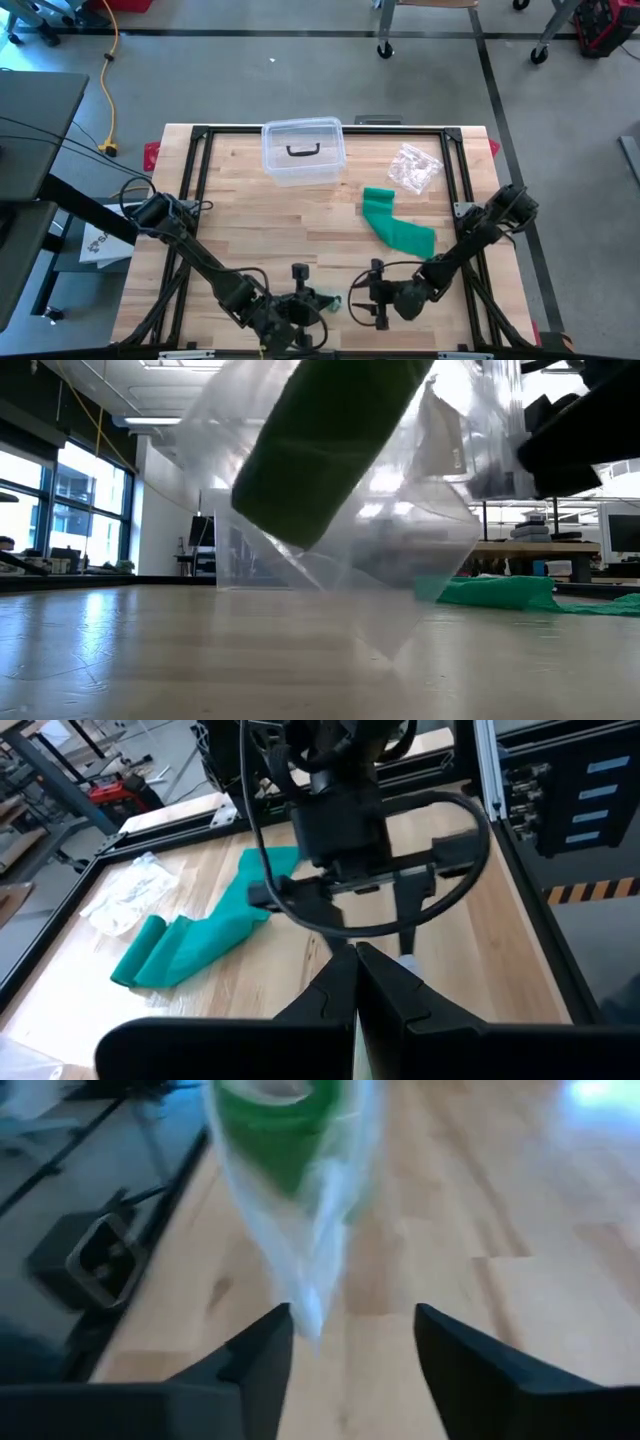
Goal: Roll bandage
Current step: Close the zip bag
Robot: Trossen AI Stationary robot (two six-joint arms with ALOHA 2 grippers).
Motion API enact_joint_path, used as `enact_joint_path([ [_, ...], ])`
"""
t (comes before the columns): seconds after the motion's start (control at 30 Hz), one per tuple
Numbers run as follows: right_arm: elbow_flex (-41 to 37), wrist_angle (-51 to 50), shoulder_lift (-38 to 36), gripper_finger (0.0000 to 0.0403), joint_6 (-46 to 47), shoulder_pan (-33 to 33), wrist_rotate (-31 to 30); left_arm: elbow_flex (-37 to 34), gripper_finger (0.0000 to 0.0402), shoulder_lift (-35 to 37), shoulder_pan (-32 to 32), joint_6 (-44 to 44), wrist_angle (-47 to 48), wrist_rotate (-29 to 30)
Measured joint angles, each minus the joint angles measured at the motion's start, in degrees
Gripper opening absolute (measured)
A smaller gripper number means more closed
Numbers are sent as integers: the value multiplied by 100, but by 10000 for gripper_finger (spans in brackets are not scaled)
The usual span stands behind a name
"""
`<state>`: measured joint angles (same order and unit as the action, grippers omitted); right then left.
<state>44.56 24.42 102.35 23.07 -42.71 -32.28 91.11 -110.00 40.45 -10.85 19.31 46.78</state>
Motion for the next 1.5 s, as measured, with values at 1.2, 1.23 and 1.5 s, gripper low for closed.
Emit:
enact_joint_path([
  [1.2, 2068, -5878, -2098, 0, 789, 286, 907, -42, 0, 9, 367, -911, 1031, 1357],
  [1.23, 2034, -5884, -2017, 1, 864, 297, 758, -42, 0, 9, 367, -970, 1095, 1348],
  [1.5, 2165, -5823, -1269, 2, 240, 844, 832, -42, 17, 9, 112, -1546, 2299, 942],
])
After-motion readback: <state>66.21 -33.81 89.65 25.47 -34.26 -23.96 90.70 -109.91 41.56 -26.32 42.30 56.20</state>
